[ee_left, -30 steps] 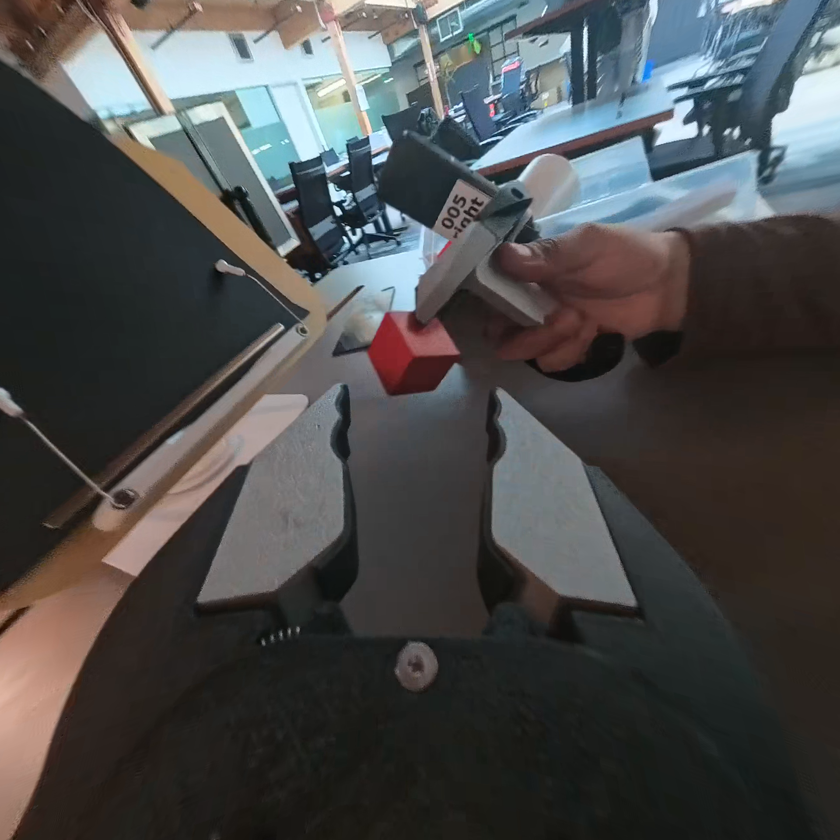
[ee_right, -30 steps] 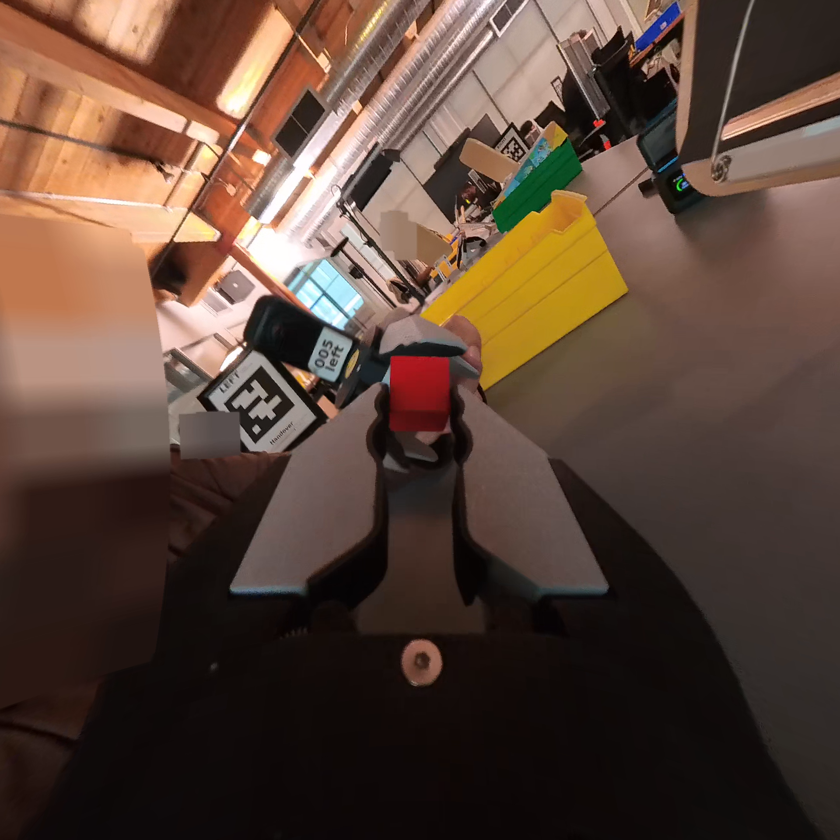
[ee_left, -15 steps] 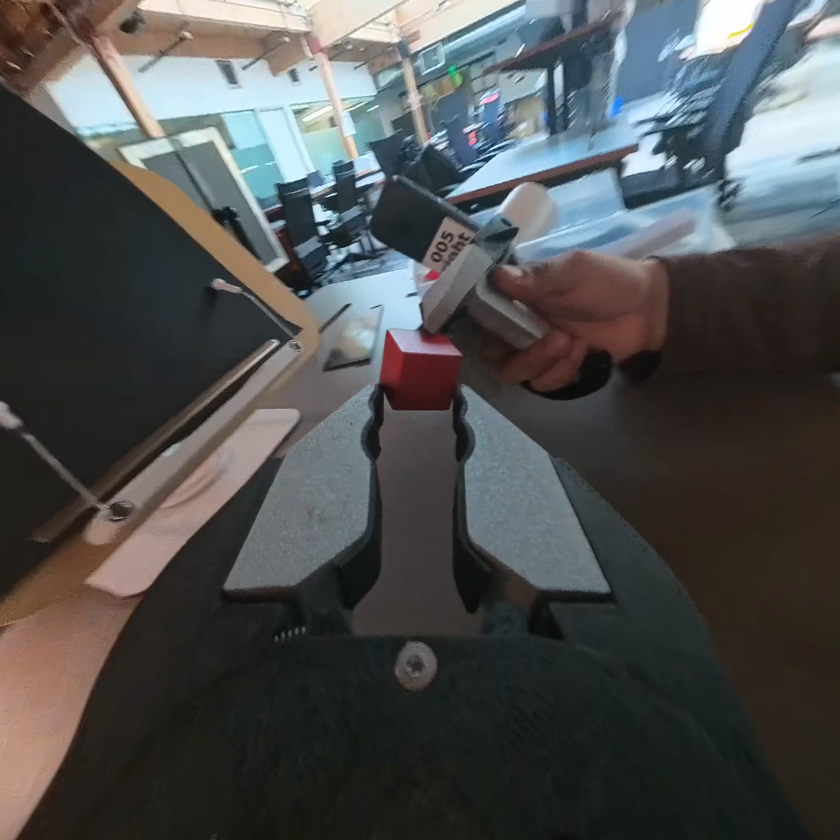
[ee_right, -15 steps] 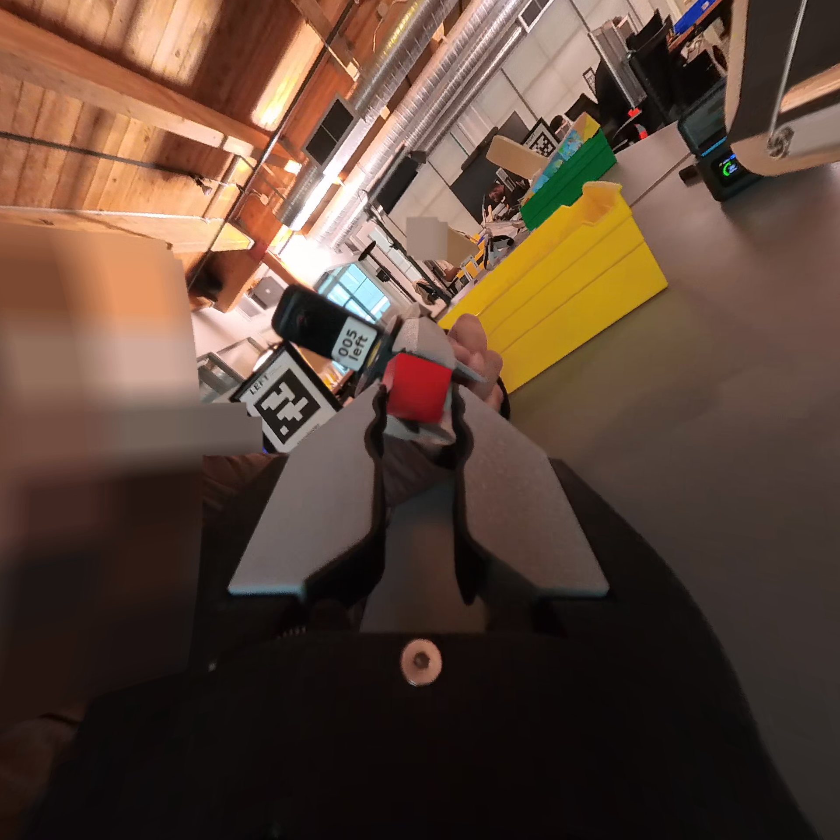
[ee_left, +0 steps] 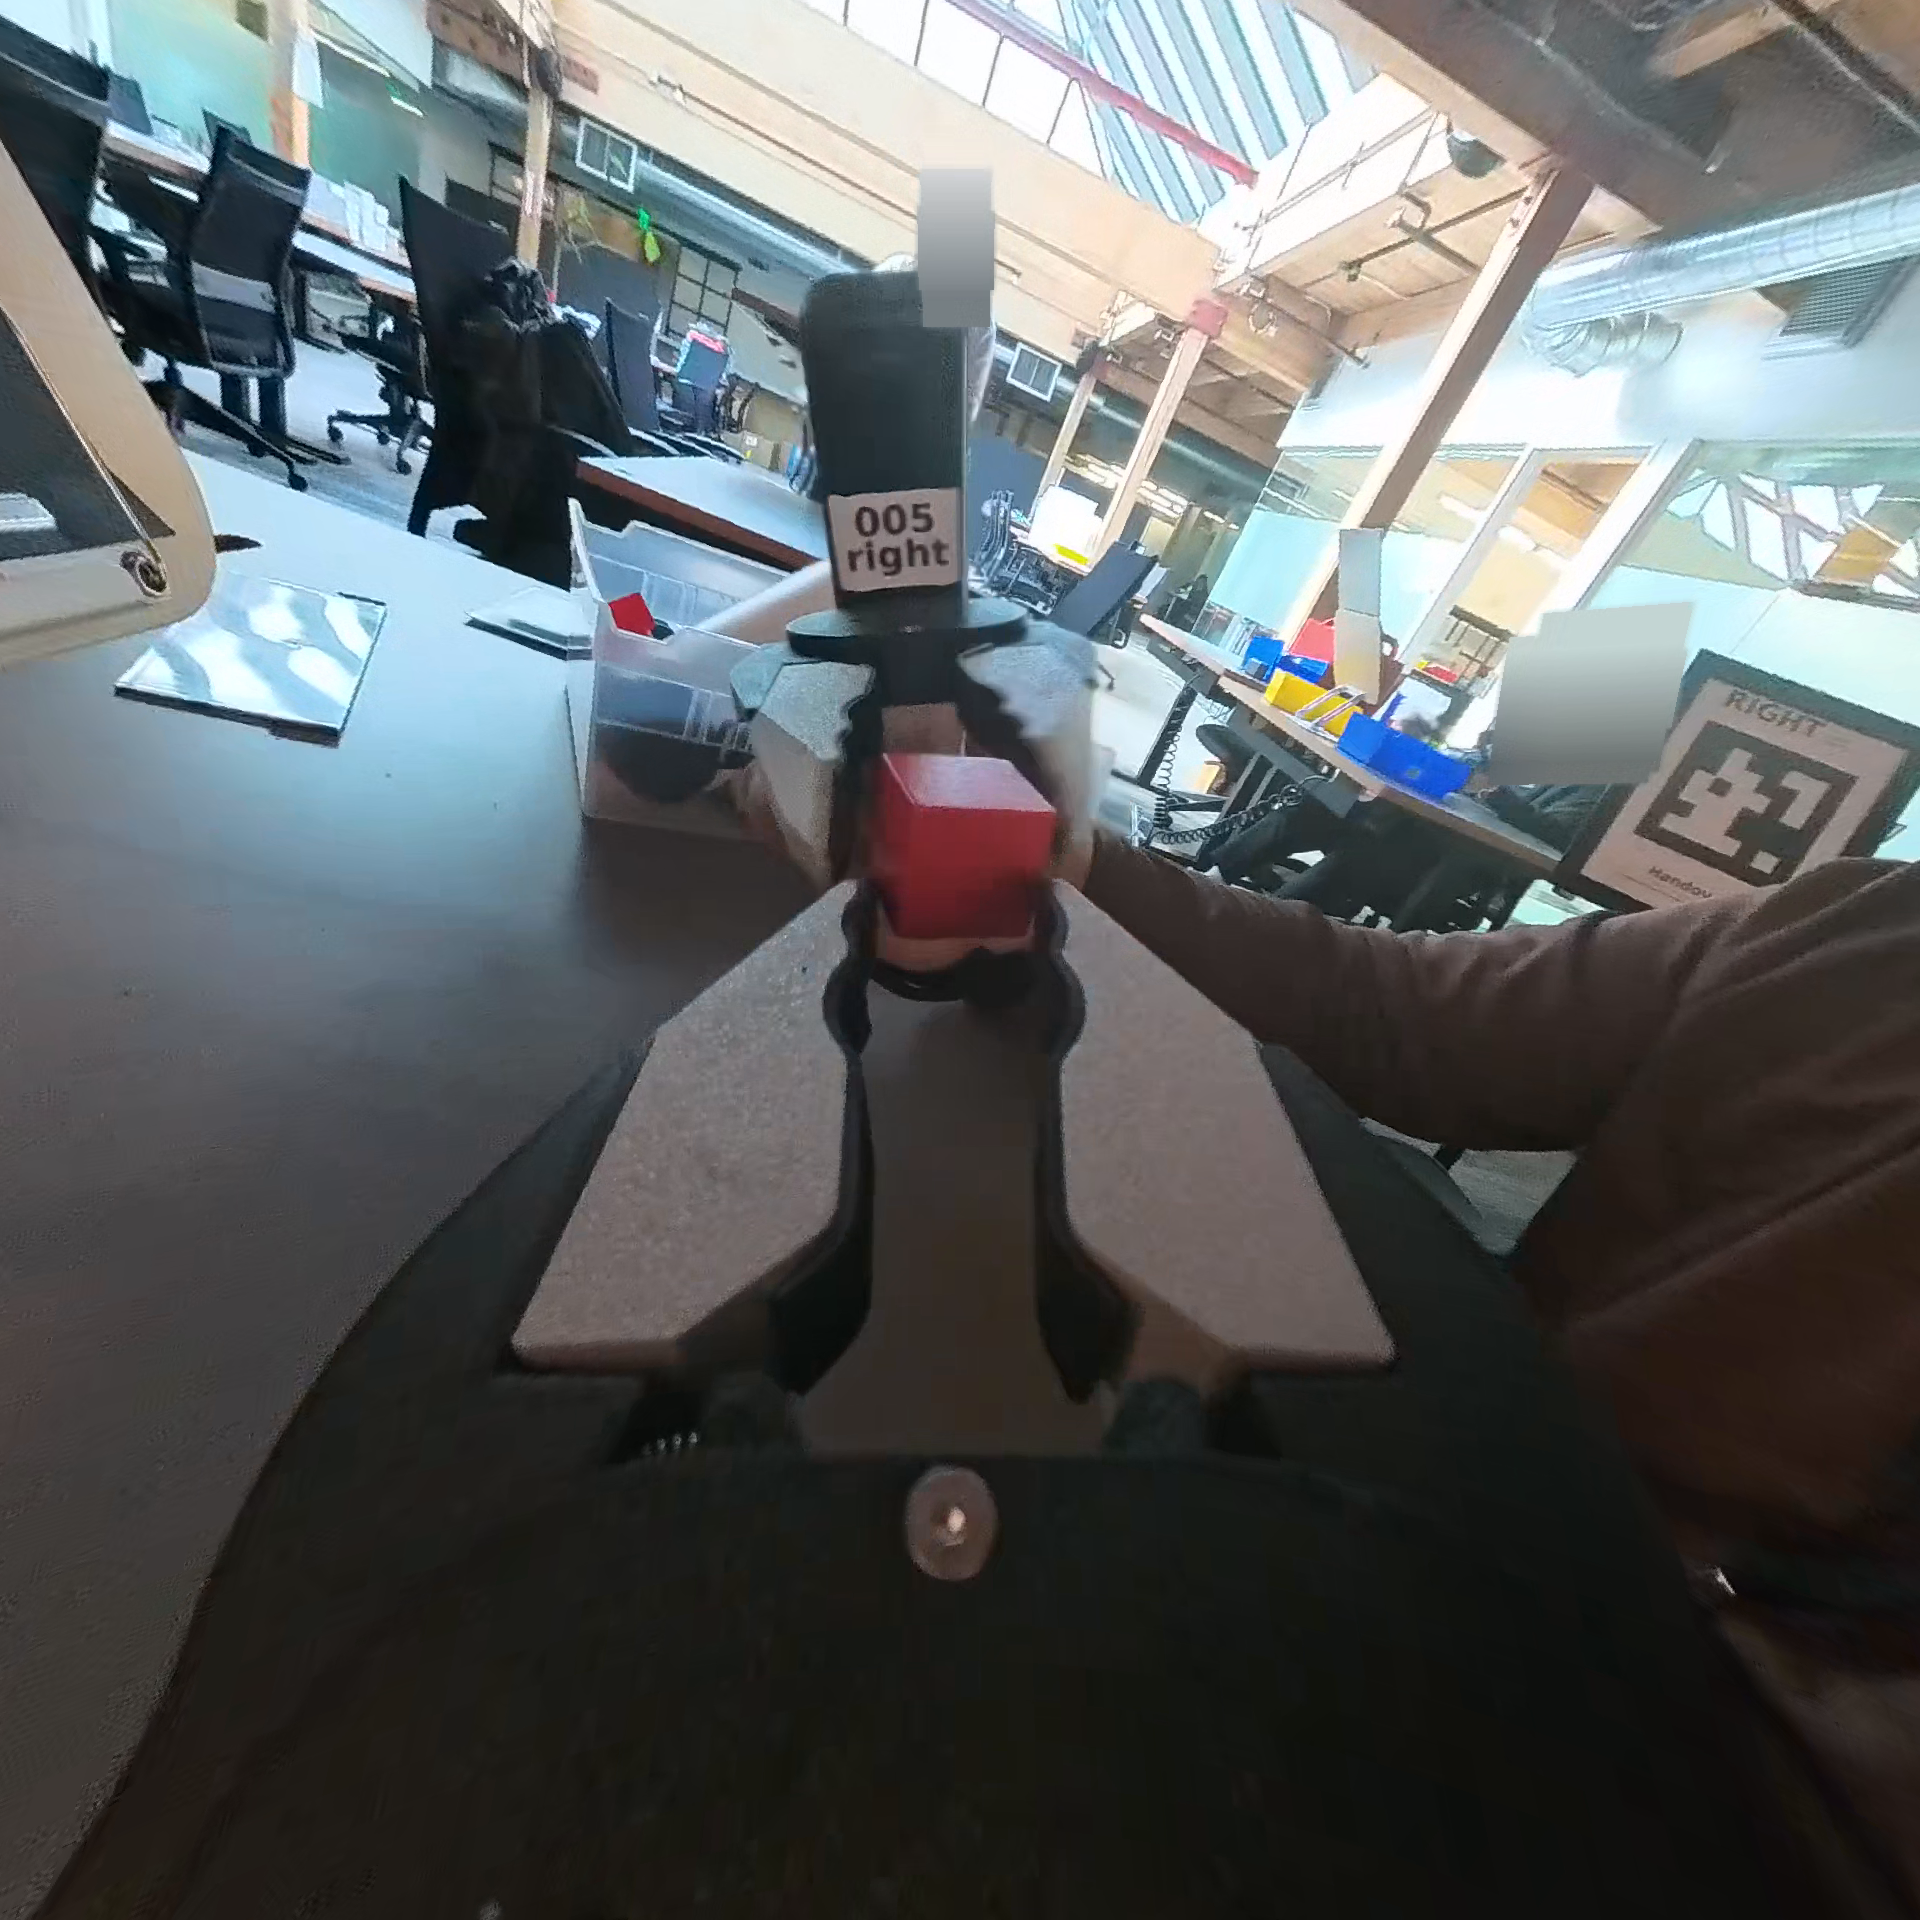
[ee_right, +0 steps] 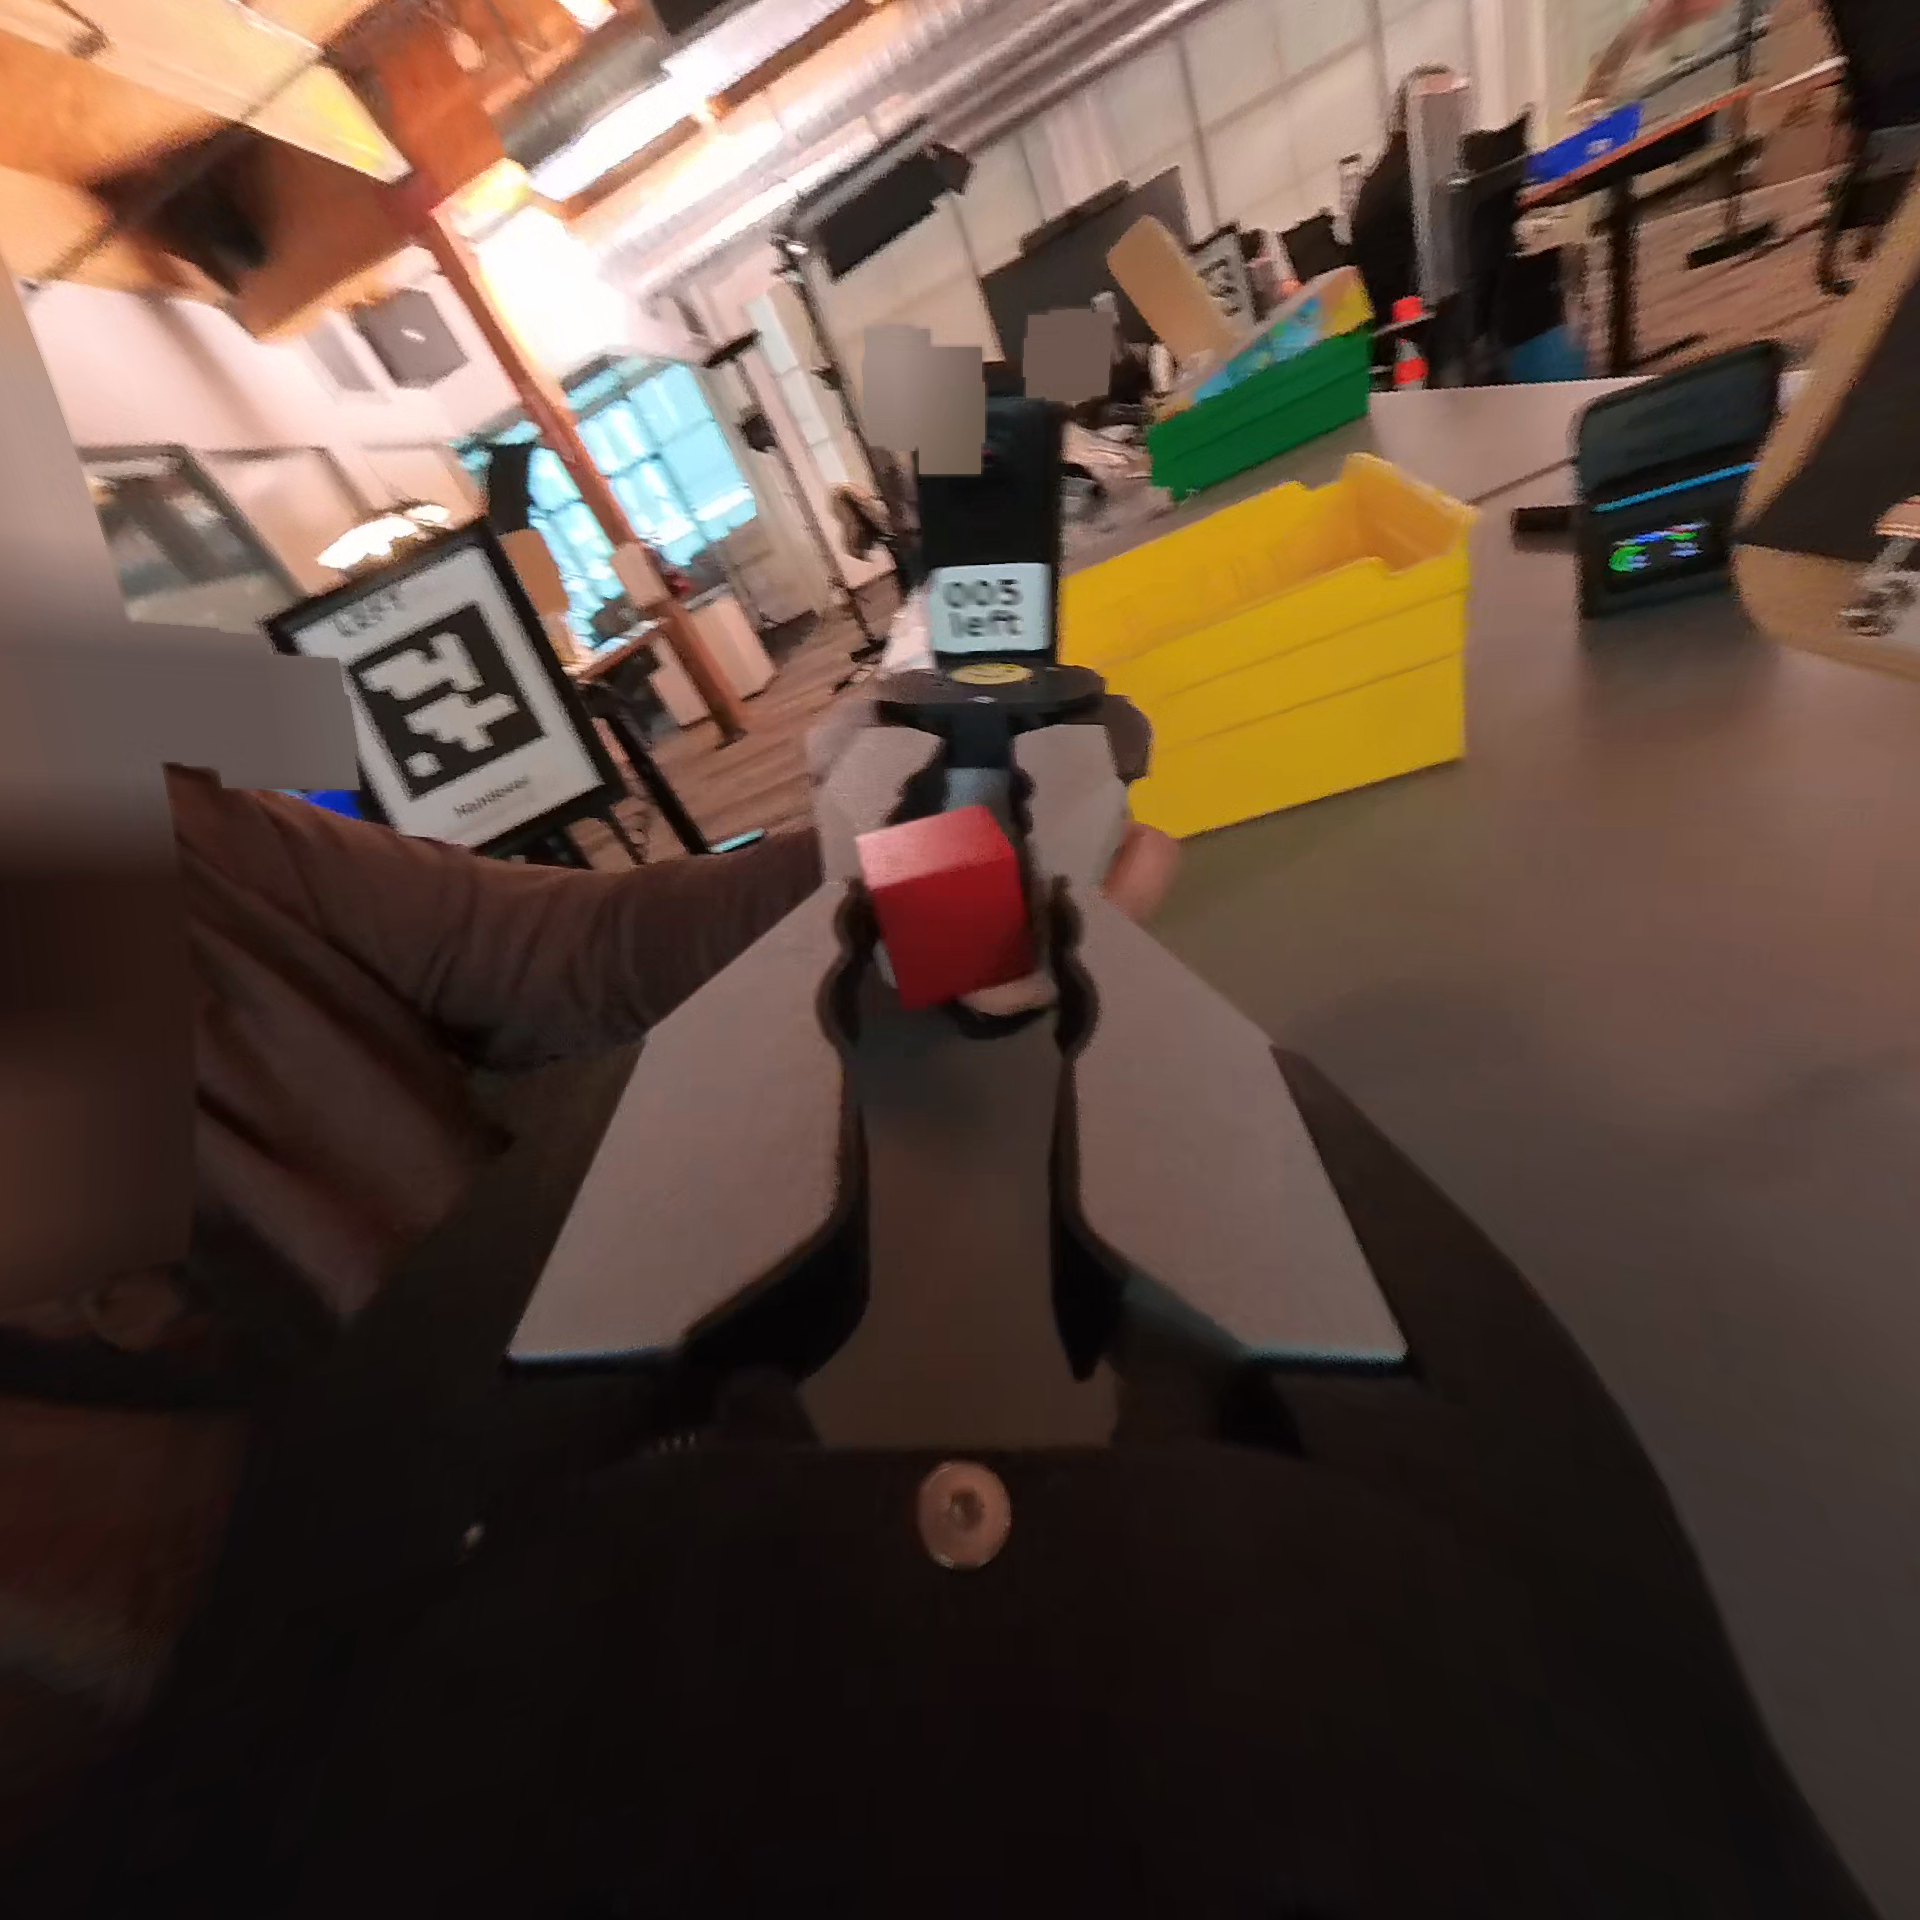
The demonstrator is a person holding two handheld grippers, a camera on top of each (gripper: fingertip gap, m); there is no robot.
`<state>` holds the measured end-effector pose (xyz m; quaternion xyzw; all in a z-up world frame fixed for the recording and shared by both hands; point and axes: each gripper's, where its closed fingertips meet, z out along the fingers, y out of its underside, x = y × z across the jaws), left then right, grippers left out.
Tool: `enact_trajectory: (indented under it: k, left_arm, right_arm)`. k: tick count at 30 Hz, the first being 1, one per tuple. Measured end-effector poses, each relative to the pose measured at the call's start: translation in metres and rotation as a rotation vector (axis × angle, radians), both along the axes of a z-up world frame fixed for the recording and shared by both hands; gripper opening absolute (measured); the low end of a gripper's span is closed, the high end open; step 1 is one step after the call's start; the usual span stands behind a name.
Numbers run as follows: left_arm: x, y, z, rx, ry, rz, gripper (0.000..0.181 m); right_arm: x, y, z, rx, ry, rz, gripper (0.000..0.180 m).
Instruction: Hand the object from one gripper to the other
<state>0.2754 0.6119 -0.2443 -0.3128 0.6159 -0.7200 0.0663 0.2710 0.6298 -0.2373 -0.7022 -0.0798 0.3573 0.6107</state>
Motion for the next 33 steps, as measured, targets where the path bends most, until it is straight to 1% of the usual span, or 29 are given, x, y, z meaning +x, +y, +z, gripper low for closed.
enact_trajectory:
  k: [3,5,7,9,12,16,19,22,23,25,26,28,30,33]
  left_arm:
    - [0.004,0.000,-0.005,0.014,0.019,0.018,0.026]
    - [0.010,0.003,-0.007,0.024,0.021,0.059,0.023]
    - [0.016,0.010,-0.011,0.052,0.009,0.108,0.025]
    - [0.025,0.020,-0.022,0.123,0.012,0.180,0.026]
    - [0.036,0.031,-0.041,0.260,0.027,0.276,0.025]
    - [0.041,0.033,-0.057,0.367,0.029,0.317,0.023]
    - [0.041,0.032,-0.055,0.373,0.006,0.327,0.019]
    - [0.040,0.032,-0.056,0.379,0.006,0.331,0.018]
    - [0.041,0.033,-0.057,0.384,0.012,0.334,0.018]
    - [0.041,0.033,-0.059,0.395,0.024,0.336,0.017]
    - [0.042,0.033,-0.060,0.398,0.025,0.338,0.017]
    - [0.042,0.033,-0.060,0.399,0.025,0.339,0.017]
    - [0.042,0.032,-0.060,0.400,0.027,0.335,0.016]
    - [0.041,0.032,-0.061,0.405,0.026,0.335,0.016]
  right_arm:
    - [0.005,0.000,-0.004,-0.023,-0.018,-0.007,0.028]
    - [0.013,0.001,-0.006,-0.028,-0.057,-0.062,0.025]
    - [0.023,0.001,-0.004,-0.016,-0.090,-0.127,0.026]
    - [0.037,0.001,-0.002,-0.015,-0.134,-0.216,0.025]
    - [0.058,-0.002,-0.003,-0.024,-0.257,-0.375,0.025]
    - [0.076,-0.014,0.004,-0.052,-0.359,-0.587,0.025]
    - [0.086,-0.047,0.028,-0.100,-0.446,-0.738,0.025]
    - [0.125,-0.105,0.051,-0.225,-0.534,-0.955,0.025]
    - [0.140,-0.126,0.054,-0.285,-0.541,-1.007,0.025]
    - [0.172,-0.167,0.046,-0.448,-0.513,-1.088,0.025]
    - [0.187,-0.183,0.042,-0.499,-0.504,-1.127,0.026]
    - [0.224,-0.211,0.042,-0.543,-0.530,-1.241,0.025]
    - [0.261,-0.231,0.035,-0.613,-0.540,-1.325,0.025]
    - [0.304,-0.246,0.005,-0.789,-0.496,-1.362,0.025]
